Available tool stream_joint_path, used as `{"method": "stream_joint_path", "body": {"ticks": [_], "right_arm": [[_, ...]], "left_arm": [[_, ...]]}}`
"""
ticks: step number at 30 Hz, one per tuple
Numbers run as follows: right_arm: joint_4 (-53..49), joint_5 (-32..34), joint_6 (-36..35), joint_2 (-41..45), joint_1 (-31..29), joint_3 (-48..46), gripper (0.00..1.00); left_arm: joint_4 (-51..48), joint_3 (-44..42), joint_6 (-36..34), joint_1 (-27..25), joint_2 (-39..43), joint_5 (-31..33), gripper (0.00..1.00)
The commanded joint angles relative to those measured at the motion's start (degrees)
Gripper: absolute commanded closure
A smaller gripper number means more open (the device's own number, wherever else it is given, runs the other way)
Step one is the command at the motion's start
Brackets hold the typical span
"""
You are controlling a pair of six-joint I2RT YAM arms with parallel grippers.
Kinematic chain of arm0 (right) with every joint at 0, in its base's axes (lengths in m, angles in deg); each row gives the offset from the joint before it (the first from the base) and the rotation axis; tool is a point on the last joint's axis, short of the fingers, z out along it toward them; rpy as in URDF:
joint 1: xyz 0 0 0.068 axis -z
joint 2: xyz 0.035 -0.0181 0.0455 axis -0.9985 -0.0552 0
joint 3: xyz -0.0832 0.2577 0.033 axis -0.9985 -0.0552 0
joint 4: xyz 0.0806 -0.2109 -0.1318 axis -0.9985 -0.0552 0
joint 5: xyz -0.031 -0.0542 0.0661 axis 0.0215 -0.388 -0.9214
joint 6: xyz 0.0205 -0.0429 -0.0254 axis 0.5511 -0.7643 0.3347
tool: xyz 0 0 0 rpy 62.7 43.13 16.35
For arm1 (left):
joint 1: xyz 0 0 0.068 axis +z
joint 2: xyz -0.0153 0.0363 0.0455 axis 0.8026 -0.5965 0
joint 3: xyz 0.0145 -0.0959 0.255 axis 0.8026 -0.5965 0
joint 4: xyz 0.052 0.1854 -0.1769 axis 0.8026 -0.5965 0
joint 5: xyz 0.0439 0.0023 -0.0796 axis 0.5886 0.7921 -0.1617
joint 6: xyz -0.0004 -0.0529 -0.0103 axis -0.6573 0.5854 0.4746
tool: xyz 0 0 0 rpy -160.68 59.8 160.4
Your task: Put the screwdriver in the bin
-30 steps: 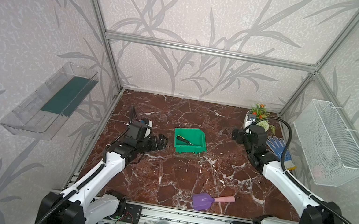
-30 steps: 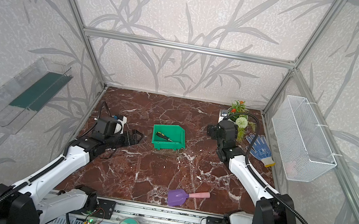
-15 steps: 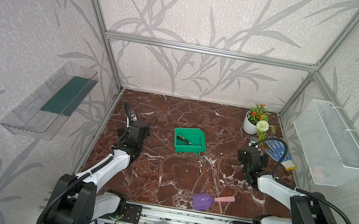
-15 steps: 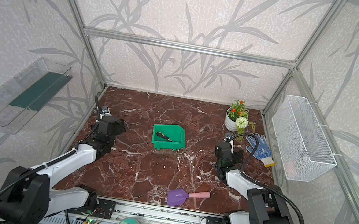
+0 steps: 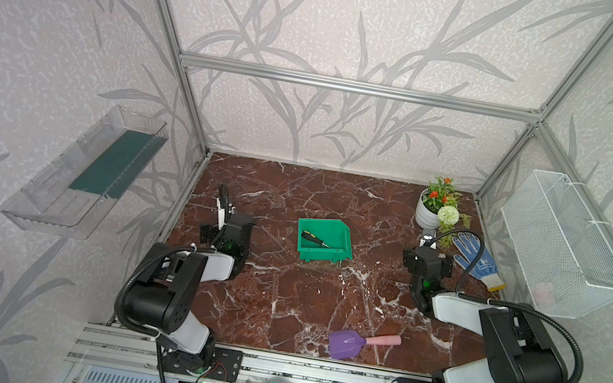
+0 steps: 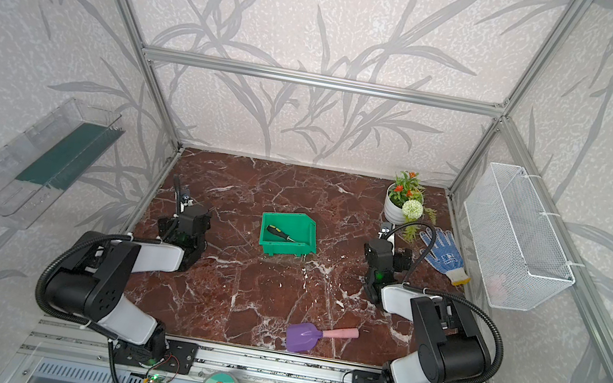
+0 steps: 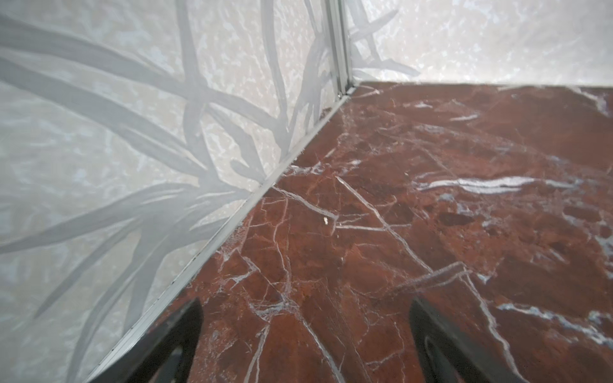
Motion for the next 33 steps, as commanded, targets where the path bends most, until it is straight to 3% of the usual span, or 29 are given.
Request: {"method": "stream_joint_path", "body": {"ticks": [1,5,7,13,18,21,27,30,33], "right_arm": [[5.9,-0.2,-0.7,1.7,-0.2,-2.2,0.01],[8.6,-1.3,-1.1,2.4,-0.2,-4.1,0.01],[12.0,-3.4,-1.8,3.0,-0.2,-6.3,0.01],[24.9,-7.1,-3.4,2.9,-0.2,-13.1,0.01],[21.3,-7.5,-3.4,2.7,0.0,-11.2,0.01],[19.0,-8.5,-3.0,2.7,0.5,-10.0,0.01],[14.6,-11.5,-1.4,3.2,2.4,-8.2,0.01],[12.2,-16.6,0.4,3.0,4.7,-7.5,0.01],[24.2,-20.0,-2.7,-5.4,6.3,-8.6,0.01]], "left_arm": [[3.5,2.1,-3.2,0.4,-0.9,-5.3,0.01],[3.8,1.8,-3.6,0.4,-0.9,-6.4,0.01],[6.3,-0.2,-4.9,0.4,0.2,-10.9,0.01],[21.5,-9.6,-6.1,0.4,2.1,-16.2,0.01],[24.7,-12.7,-5.3,1.0,1.6,-19.9,0.01],[32.5,-12.6,-7.3,1.3,-3.2,-21.0,0.01],[31.6,-12.4,-6.8,1.3,-2.8,-20.4,0.01],[31.3,-12.2,-6.8,1.4,-2.8,-20.2,0.01],[31.2,-12.2,-6.7,1.3,-2.8,-20.3,0.01]]}}
